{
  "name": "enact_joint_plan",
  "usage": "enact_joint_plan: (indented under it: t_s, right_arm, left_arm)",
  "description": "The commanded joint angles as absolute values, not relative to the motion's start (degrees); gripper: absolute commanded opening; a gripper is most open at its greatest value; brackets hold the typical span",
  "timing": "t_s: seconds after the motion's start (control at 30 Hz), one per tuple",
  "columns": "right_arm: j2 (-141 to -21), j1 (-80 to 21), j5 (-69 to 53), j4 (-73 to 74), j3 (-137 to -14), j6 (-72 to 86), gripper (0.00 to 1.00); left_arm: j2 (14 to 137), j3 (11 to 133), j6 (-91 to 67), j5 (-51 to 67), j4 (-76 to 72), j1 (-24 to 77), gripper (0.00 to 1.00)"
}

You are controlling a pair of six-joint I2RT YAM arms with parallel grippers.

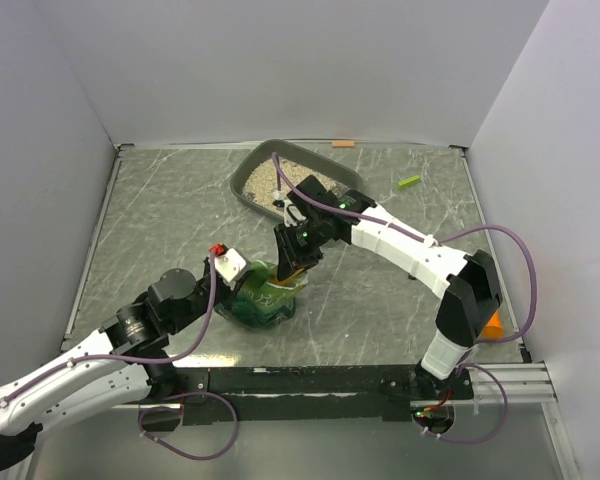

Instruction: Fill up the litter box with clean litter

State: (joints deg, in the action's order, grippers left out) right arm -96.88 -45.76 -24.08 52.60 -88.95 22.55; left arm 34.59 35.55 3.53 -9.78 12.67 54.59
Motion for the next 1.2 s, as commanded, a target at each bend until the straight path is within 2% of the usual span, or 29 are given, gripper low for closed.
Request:
enact_joint_plan:
  t_s: [0.0,0.33,0.5,0.73,1.17]
  right_arm:
    - [-99.67,-45.62,-21.0,42.21,-81.22,26.71,0.0]
    - [-94.04,-44.38,-40.32,11.1,-62.15,33.82,0.0]
    - [-94.31,-44.21,-45.61,-6.99,-55.64,40.42,0.0]
    - [-91.85,-43.95,-47.46,-16.94,-51.77,46.05,0.0]
    - [-80.43,-41.4,-49.22,-28.74,-42.54,54.49,0.0]
  left_arm:
    - [32.96,34.81,0.97,-9.23,7.82,55.19,0.01]
    - [35.68,34.28,1.67,-10.37,8.0,55.28,0.01]
    - [35.86,34.28,2.55,-13.09,9.14,55.28,0.01]
    - [36.65,34.45,1.85,-16.34,9.76,55.37,0.01]
    - [34.54,33.05,0.88,-19.6,10.9,55.72,0.01]
